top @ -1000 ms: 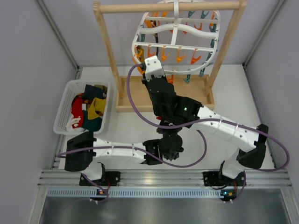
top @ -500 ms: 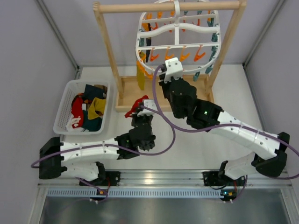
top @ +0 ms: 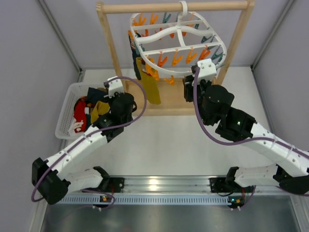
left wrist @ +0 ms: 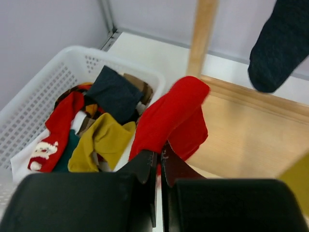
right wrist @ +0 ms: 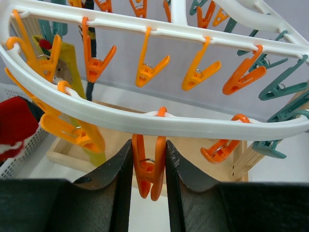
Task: Remove the socks clipped to the hanger
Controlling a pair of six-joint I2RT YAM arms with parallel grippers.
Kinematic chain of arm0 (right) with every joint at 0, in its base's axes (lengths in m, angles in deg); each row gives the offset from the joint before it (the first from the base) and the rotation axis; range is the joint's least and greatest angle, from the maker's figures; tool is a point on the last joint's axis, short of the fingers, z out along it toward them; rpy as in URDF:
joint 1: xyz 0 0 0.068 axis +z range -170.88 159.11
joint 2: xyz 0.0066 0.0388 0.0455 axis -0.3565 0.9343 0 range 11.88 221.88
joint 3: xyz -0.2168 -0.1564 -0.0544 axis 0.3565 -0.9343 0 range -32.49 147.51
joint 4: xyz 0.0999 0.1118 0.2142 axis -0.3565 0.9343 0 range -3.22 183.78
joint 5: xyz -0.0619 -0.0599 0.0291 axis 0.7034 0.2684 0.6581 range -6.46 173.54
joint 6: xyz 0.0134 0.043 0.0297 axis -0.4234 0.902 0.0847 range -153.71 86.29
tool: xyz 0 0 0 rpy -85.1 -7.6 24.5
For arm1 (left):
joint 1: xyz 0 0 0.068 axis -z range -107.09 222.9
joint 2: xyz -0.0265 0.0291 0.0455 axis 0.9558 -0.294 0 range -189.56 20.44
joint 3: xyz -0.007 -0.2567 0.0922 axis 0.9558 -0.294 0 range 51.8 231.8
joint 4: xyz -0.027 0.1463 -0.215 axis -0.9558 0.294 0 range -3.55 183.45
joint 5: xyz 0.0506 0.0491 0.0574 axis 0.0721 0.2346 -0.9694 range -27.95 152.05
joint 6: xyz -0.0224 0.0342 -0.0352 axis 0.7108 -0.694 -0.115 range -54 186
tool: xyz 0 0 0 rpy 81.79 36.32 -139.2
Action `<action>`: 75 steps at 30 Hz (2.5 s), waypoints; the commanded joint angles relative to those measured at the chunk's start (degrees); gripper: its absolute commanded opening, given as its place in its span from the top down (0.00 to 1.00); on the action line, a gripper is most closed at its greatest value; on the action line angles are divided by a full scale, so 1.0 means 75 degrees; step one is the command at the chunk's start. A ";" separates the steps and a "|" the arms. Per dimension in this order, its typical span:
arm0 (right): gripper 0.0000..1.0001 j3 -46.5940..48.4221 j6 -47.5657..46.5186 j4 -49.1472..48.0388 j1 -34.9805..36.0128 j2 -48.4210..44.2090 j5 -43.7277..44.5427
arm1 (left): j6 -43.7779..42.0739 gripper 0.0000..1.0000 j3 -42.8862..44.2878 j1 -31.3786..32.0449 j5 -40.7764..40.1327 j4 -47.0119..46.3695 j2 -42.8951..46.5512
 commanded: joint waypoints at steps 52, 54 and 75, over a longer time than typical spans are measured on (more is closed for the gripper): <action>0.37 -0.1086 0.0548 0.0216 -0.0278 -0.1567 -0.2147 | 0.0917 0.01 0.0139 -0.2391 0.8109 0.0421 0.1494; 0.30 -0.1250 0.0784 0.0310 -0.0289 -0.1976 -0.2406 | 0.0471 0.01 -0.0420 -0.2162 0.9171 -0.0851 0.1540; 0.06 -0.1930 0.0738 0.1705 -0.0289 -0.4135 -0.4937 | -0.0338 0.02 -0.1622 -0.3356 1.1356 -0.6649 -0.1540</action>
